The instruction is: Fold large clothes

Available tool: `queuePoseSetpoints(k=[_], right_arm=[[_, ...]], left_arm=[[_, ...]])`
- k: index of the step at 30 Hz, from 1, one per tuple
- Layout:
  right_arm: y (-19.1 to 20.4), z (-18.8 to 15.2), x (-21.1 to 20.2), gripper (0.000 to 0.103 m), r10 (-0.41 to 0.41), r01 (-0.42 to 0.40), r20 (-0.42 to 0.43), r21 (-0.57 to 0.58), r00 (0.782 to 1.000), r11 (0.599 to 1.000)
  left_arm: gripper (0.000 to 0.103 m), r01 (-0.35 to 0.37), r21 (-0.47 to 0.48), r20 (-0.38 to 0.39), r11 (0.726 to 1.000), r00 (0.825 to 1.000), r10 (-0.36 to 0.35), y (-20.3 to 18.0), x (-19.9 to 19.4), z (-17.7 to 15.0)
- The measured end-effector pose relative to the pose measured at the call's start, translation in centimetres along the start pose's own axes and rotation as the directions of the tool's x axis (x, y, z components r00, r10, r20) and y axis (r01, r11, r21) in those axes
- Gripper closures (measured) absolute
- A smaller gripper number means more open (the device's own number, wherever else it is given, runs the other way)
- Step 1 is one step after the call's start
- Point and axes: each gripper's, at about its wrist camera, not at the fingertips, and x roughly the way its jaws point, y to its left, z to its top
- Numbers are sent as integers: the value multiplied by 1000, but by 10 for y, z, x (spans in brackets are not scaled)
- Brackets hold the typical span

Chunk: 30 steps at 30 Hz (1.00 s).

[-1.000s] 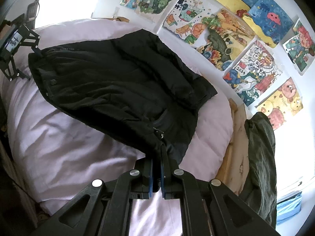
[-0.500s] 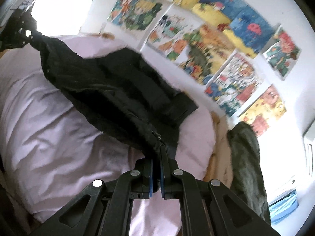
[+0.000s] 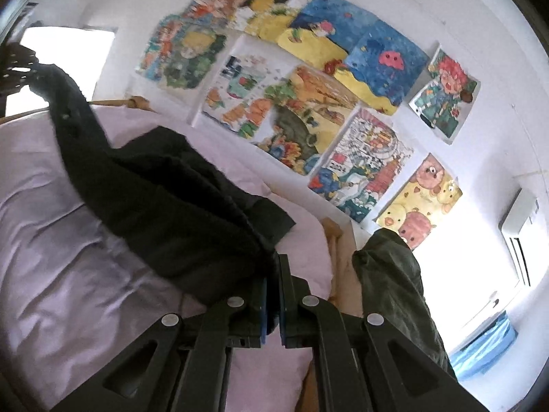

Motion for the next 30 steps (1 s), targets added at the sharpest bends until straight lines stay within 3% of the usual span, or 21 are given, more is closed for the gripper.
queuePoseSetpoints(k=[9, 20, 26, 30], right_arm=[[-46, 64, 121, 98, -89, 90, -14, 100, 996, 991], [-62, 84, 266, 98, -127, 135, -59, 147, 990, 980], [-56, 72, 337, 97, -109, 132, -140, 162, 984, 978], [-48, 59, 373, 97, -77, 108, -193, 156, 978, 982]], left_arm=[[100, -115, -9, -11, 993, 993, 115, 43, 110, 55], [100, -220, -57, -79, 974, 973, 216, 74, 253, 63], [100, -211, -110, -147, 971, 970, 194, 84, 324, 54], [100, -168, -185, -221, 968, 967, 125, 94, 359, 38]])
